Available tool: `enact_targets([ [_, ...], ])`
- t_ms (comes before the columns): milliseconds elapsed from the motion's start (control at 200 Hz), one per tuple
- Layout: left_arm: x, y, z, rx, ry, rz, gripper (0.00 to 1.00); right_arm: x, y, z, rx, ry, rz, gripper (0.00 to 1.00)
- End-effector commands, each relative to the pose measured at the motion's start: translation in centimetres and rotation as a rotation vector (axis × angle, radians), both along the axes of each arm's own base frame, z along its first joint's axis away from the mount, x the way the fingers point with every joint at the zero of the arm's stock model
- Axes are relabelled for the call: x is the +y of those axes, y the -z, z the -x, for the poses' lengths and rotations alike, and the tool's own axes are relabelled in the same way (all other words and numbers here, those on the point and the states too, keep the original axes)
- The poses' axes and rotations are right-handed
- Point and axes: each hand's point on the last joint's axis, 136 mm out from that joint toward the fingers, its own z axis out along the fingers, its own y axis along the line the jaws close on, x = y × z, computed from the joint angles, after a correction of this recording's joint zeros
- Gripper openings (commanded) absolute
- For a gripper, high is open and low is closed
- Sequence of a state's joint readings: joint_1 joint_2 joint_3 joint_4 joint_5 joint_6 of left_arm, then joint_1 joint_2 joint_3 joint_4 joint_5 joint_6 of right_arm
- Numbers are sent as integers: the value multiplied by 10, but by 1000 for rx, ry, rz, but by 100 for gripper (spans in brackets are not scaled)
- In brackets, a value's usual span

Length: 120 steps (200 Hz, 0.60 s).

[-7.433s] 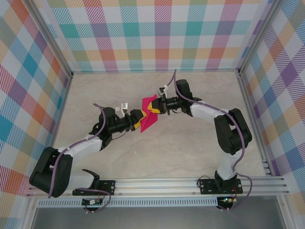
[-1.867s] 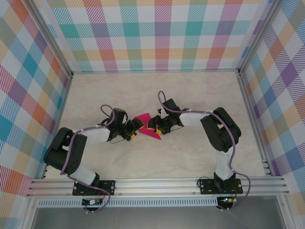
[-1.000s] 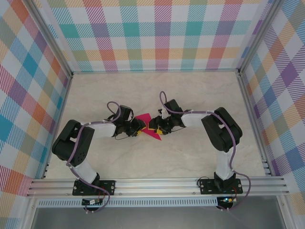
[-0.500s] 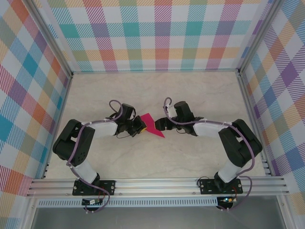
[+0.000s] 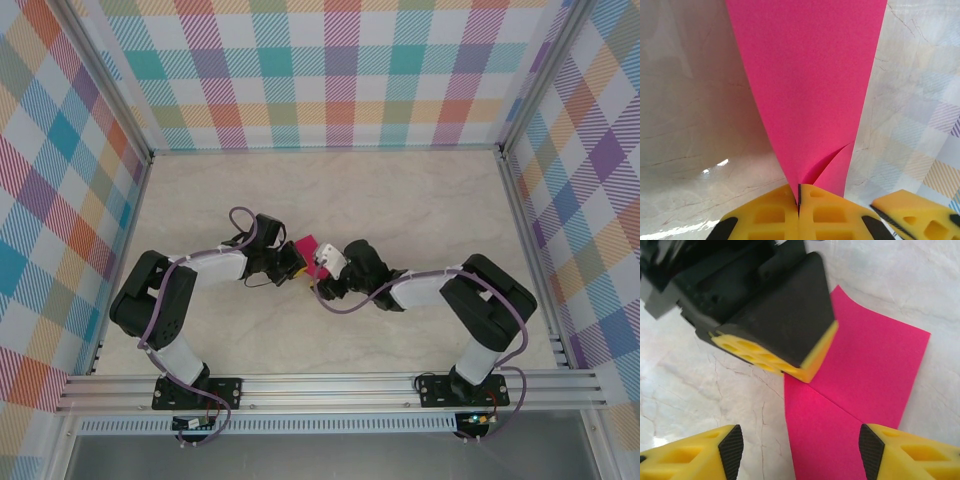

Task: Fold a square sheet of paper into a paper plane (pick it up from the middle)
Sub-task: Fold the wing for the fifth time at the center of the table.

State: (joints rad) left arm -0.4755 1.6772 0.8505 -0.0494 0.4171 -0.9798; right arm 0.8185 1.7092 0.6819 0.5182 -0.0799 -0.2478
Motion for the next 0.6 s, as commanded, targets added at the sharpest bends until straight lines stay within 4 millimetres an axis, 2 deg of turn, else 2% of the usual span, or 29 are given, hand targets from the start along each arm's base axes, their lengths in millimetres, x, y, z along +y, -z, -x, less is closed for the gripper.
enact_targets([
  [0, -4, -17, -2, -27, 13, 5, 4, 3, 4, -6, -176, -34, 70, 64],
  [170, -4, -17, -3, -26, 17, 1, 4, 13, 5, -4, -239, -83, 72, 62],
  [375, -4, -18, -4, -29, 22, -2, 4, 20, 13, -13, -271, -97, 120, 46],
  [595, -5, -19, -3, -25, 31, 0, 4, 19, 14, -22, -278, -55, 145, 46],
])
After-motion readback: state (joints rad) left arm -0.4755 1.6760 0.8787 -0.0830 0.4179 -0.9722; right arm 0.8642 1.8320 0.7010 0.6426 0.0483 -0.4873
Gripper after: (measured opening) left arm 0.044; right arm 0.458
